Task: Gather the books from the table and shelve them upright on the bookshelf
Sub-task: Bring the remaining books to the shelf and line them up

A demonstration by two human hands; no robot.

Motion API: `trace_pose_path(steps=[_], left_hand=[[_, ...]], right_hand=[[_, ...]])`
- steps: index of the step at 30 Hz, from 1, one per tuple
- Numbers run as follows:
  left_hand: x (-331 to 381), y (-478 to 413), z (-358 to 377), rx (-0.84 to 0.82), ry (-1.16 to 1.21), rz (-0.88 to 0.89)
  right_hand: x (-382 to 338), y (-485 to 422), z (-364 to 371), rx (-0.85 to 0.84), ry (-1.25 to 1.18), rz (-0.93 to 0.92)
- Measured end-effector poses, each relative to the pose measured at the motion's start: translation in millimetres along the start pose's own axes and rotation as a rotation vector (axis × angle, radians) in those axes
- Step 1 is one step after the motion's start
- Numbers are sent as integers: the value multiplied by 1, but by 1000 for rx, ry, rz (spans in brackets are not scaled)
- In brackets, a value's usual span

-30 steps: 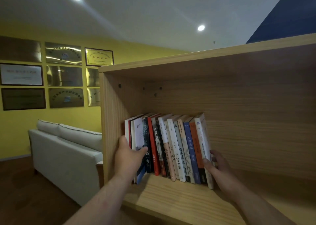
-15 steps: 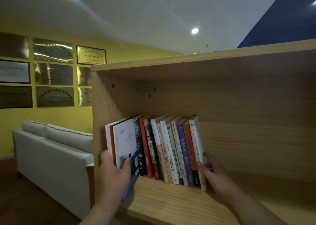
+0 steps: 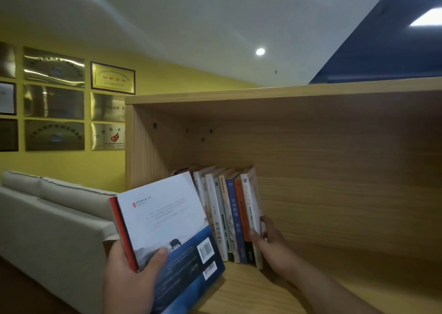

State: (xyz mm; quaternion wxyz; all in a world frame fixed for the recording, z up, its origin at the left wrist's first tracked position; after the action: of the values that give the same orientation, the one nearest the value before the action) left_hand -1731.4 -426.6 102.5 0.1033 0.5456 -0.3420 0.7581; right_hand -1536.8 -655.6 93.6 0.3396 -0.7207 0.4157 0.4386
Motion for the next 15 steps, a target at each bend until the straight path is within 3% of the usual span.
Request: trace_pose_path(steps=[3,7,11,13,15], left_hand=[[-3,-2,13,-126,121,-82],[-3,3,35,-283,292,-248],[0,13,52,-401,399,-327],[4,19,62,-474,434,-354],[11,29,78,-571,458,-364]], right_hand=[[2,1,-7,-4,-54,30],[-1,12,-9,-21,-423,84],[-20,38,-37,233,-335,-124],[-29,54,-35,97,-294,-197],[-22,64,-26,-117,-392,-102]])
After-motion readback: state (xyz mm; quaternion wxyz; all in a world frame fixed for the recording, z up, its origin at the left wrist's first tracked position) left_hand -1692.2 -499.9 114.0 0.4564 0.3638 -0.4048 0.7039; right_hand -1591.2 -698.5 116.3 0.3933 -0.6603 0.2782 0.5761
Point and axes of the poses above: each hand's wrist, its own y-axis away from the middle knuckle, its own z-axis out of the palm, x = y × z, the point moved 5 cm from there along -y, towards the middle knuckle, and after that the axes turned 1 degree about -x, right-handed, at the moved point
